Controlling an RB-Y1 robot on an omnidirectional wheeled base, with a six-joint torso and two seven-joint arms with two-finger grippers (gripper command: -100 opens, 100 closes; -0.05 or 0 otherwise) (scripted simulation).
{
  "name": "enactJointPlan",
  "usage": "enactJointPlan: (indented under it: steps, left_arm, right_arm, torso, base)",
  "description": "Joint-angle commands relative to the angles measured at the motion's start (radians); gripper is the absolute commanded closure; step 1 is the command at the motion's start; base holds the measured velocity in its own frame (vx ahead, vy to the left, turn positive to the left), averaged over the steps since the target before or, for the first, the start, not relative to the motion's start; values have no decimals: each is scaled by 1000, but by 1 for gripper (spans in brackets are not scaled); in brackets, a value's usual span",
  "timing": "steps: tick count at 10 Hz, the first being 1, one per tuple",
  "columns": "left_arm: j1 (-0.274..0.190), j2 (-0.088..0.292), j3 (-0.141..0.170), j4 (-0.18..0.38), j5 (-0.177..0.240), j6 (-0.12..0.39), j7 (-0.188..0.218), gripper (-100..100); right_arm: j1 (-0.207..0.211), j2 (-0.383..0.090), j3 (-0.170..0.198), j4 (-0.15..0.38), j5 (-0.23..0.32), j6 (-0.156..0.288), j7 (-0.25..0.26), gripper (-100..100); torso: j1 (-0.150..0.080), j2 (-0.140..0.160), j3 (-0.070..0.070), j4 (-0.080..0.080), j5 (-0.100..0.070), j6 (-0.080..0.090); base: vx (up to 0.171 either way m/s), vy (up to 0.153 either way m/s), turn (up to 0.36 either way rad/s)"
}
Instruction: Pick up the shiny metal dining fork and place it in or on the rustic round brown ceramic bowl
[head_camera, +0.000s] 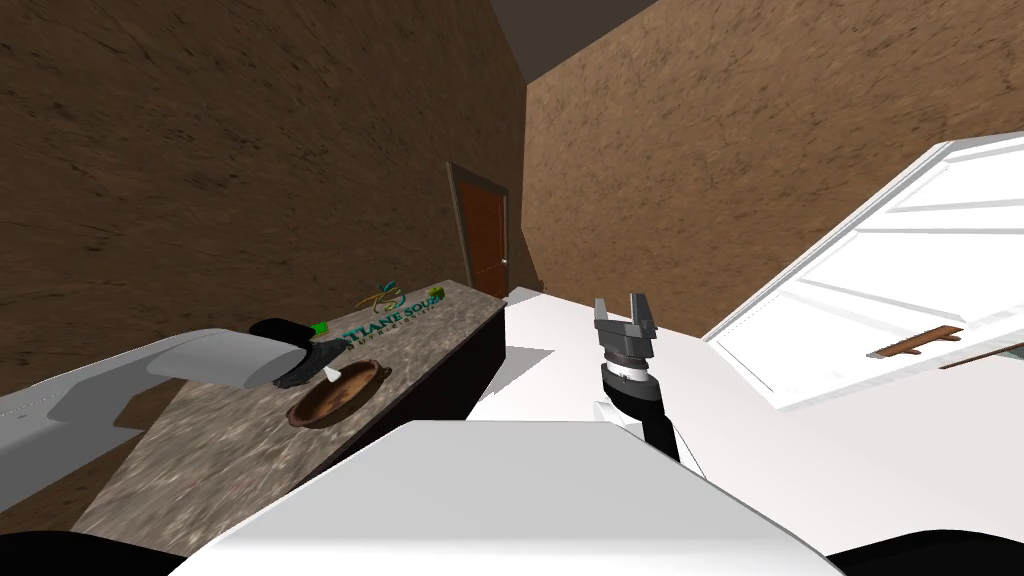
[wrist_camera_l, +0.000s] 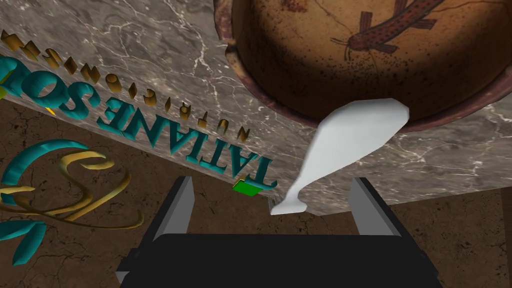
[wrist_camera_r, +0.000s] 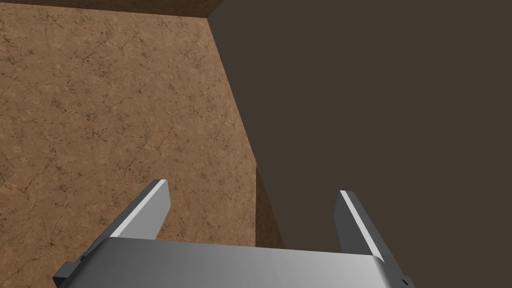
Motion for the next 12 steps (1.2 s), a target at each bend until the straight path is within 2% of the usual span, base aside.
enactJointPlan:
  steps: [1,2,3,4,6,10,11,12]
  left_arm:
    - [0,0,0,0,0,0,0,-100]
    - [0,0,0,0,0,0,0,-100]
    - [0,0,0,0,0,0,0,0]
    - [3,20,21,-28,23,29,10,-100]
    - [6,41,42,-57,47,58,20,-100]
    - [14,102,106,-143,117,145,51,-100]
    - [8,91,88,-123,102,123,45,-100]
    - [8,93,89,-126,103,128,47,0]
  right_arm:
    - [0,0,0,0,0,0,0,0]
    - [0,0,0,0,0,0,0,0]
    - [0,0,0,0,0,0,0,0]
    - [0,0,0,0,0,0,0,0]
    - [0,0,0,0,0,0,0,0]
    - [0,0,0,0,0,0,0,0]
    - [0,0,0,0,0,0,0,0]
    - [0,0,0,0,0,0,0,0]
  torso:
    - [0,0,0,0,0,0]
    - [0,0,0,0,0,0]
    - [0,0,0,0,0,0]
    - [-1,-1,0,0,0,1]
    - [0,-3,-1,0,-1,1]
    - [0,-3,-2,-1,-1,1]
    - [0,-3,-2,-1,0,1]
    - [0,-3,-2,0,0,1]
  base:
    - [0,0,0]
    - [0,0,0]
    - [0,0,0]
    - [10,18,58]
    - [26,28,64]
    - [32,28,59]
    - [17,14,12]
    - [0,0,0]
